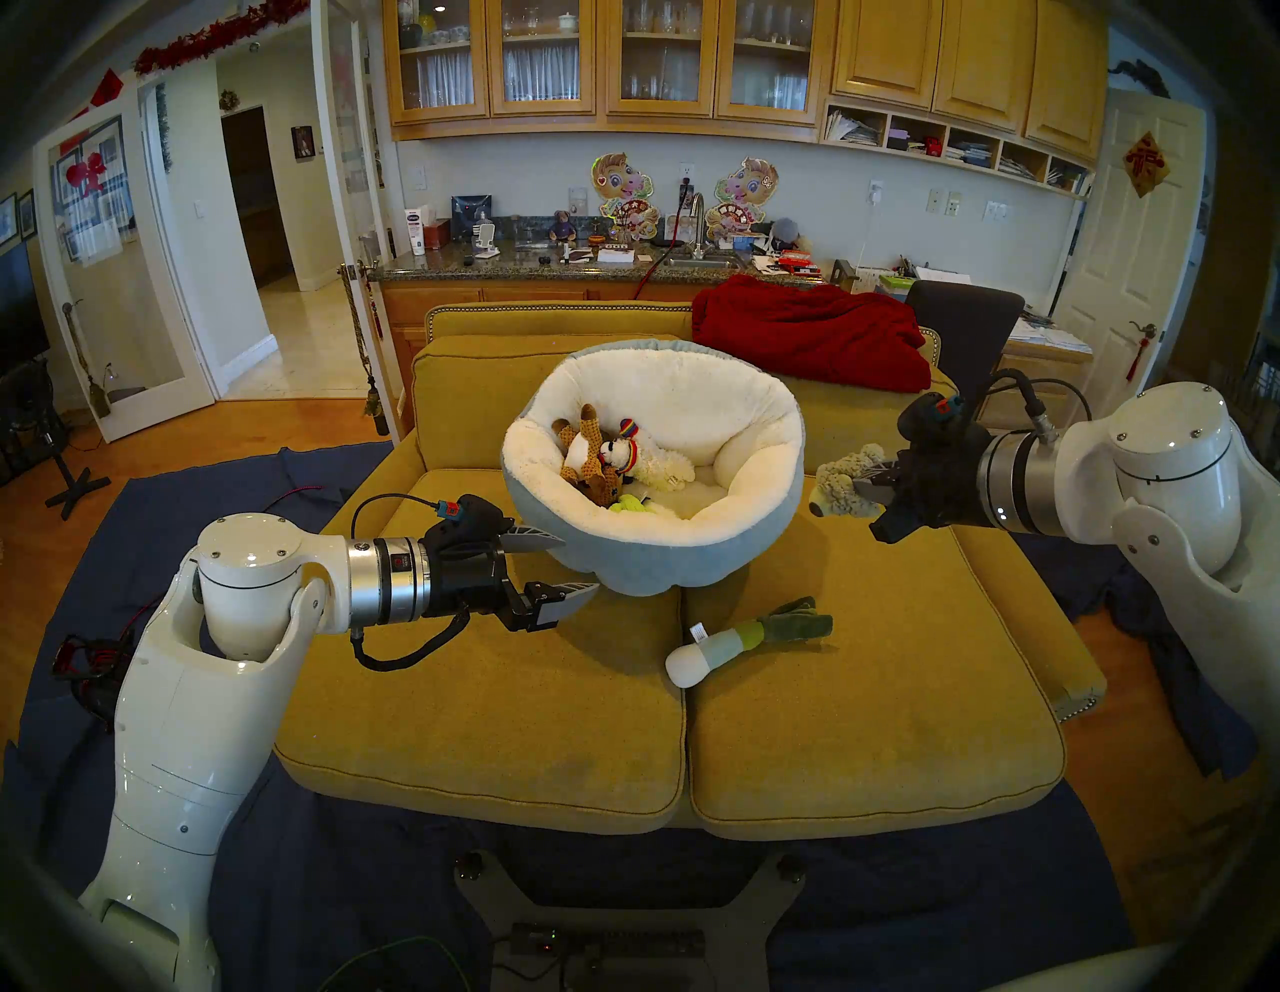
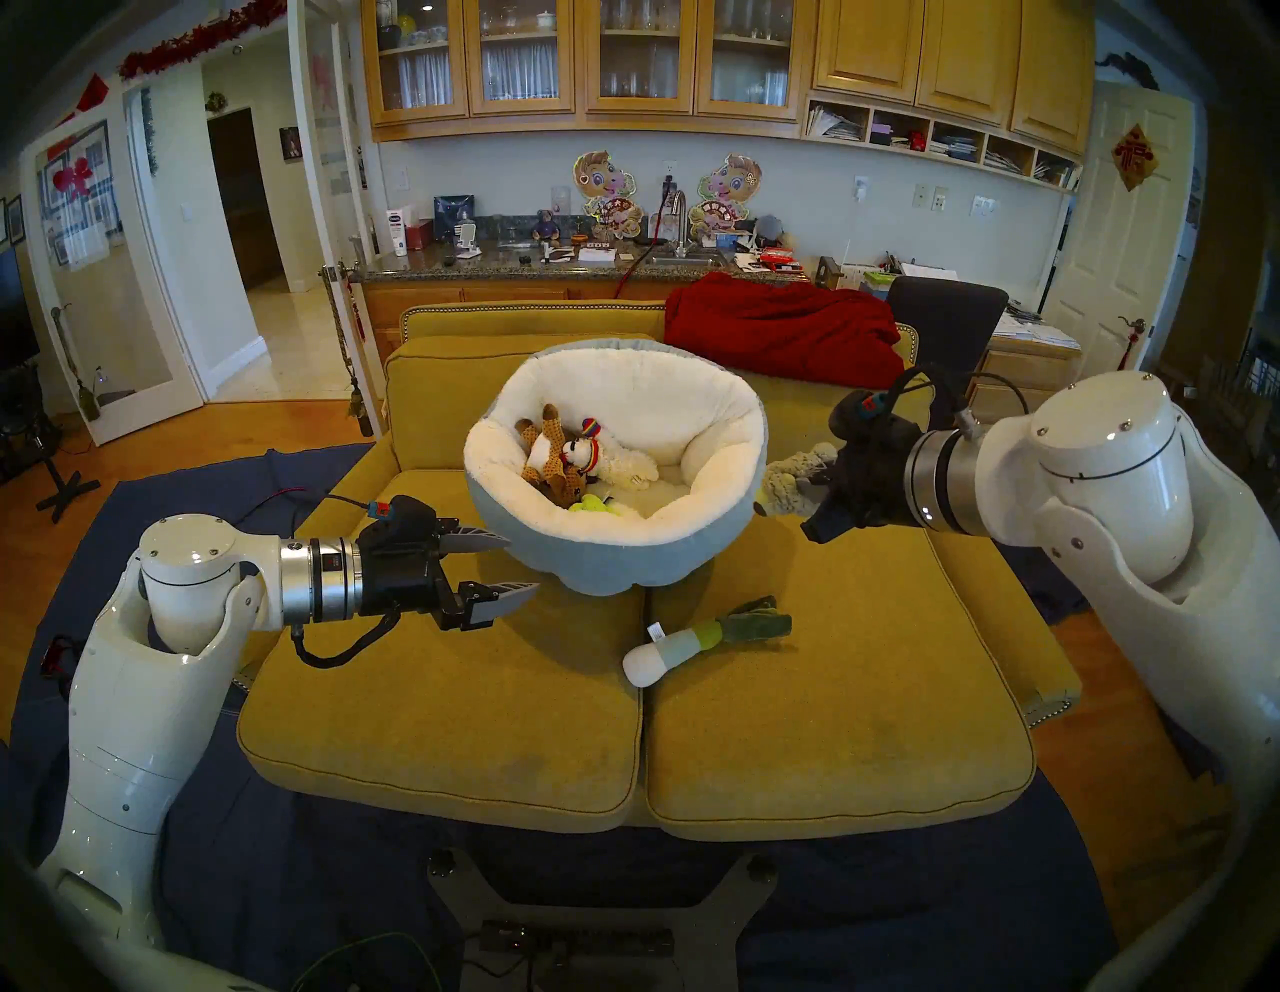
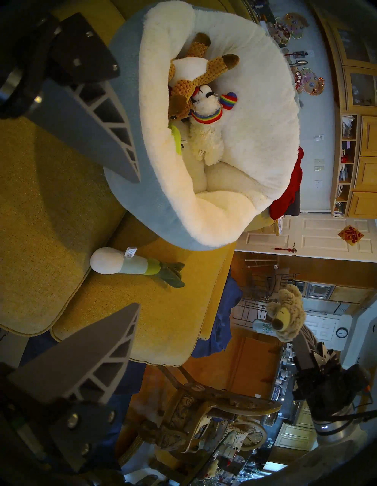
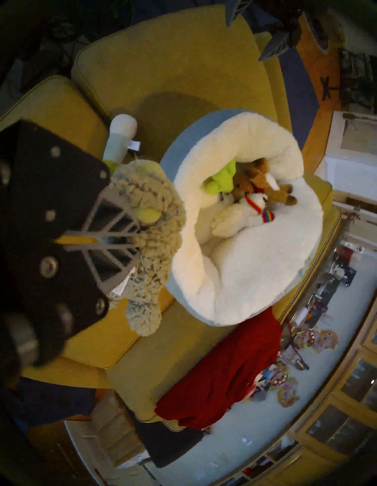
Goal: Put toys into dog bed
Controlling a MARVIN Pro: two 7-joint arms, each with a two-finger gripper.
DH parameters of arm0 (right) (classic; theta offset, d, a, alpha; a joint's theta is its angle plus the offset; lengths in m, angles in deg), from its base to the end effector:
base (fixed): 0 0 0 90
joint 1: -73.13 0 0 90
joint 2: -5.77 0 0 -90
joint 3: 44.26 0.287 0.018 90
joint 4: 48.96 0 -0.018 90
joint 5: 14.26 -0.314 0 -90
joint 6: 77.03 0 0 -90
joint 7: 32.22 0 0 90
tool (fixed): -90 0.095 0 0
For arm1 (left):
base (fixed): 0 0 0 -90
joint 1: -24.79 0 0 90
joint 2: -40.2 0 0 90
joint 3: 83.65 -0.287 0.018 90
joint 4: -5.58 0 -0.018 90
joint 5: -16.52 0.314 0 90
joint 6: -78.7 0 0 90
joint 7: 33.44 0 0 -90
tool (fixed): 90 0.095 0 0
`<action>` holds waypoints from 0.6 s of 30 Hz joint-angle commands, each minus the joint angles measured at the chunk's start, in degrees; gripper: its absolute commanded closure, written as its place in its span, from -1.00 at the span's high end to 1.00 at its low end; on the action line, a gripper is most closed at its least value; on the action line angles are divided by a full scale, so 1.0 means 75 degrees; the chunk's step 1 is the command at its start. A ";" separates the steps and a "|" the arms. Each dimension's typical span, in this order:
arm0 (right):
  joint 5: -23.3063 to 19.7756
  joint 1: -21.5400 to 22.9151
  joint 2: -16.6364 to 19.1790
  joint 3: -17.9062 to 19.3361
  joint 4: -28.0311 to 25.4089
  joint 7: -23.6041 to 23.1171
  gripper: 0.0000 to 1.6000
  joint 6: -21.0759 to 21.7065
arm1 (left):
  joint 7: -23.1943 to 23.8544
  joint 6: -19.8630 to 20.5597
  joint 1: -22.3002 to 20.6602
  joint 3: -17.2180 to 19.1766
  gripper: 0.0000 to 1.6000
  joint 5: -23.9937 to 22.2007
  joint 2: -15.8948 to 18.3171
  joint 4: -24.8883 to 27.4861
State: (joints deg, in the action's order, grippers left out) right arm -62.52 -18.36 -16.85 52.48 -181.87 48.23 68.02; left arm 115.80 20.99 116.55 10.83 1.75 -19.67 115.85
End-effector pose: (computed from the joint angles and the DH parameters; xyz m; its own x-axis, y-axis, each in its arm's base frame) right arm 0.3304 -0.0615 -0.0657 0.3076 0.5943 0.7431 0.5721 -0.7395 0.3547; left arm 0.3584 0.0433 -0.1998 0.2292 -0.2773 0.9331 -0.8471 -0.5291 0.0509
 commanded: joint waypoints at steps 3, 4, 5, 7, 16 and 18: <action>-0.0038 0.0903 -0.0054 -0.0483 -0.0063 0.0167 -1.00 -0.0332 | -0.0005 -0.0022 -0.0151 0.0085 1.00 -0.0020 0.0014 0.0118; -0.0048 0.1073 -0.0097 -0.0643 -0.0044 0.0170 -1.00 -0.0324 | -0.0003 -0.0022 -0.0150 0.0085 1.00 -0.0018 0.0013 0.0116; -0.0053 0.1166 -0.0145 -0.0771 -0.0040 0.0184 -1.00 -0.0357 | -0.0002 -0.0023 -0.0149 0.0084 1.00 -0.0015 0.0011 0.0114; -0.0058 0.1313 -0.0223 -0.0954 -0.0031 0.0202 -1.00 -0.0385 | 0.0001 -0.0024 -0.0146 0.0082 1.00 -0.0011 0.0009 0.0109; 0.0033 0.1835 -0.0729 -0.1662 0.0138 0.0331 -1.00 -0.0543 | 0.0015 -0.0026 -0.0135 0.0076 1.00 0.0012 -0.0004 0.0090; 0.0069 0.1956 -0.0859 -0.1814 0.0213 0.0369 -1.00 -0.0575 | 0.0018 -0.0026 -0.0133 0.0076 1.00 0.0017 -0.0006 0.0087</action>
State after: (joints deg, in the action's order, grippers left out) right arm -63.02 -9.70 -20.13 40.39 -181.36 49.92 65.33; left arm 115.99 20.97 116.57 10.85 2.04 -19.83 115.73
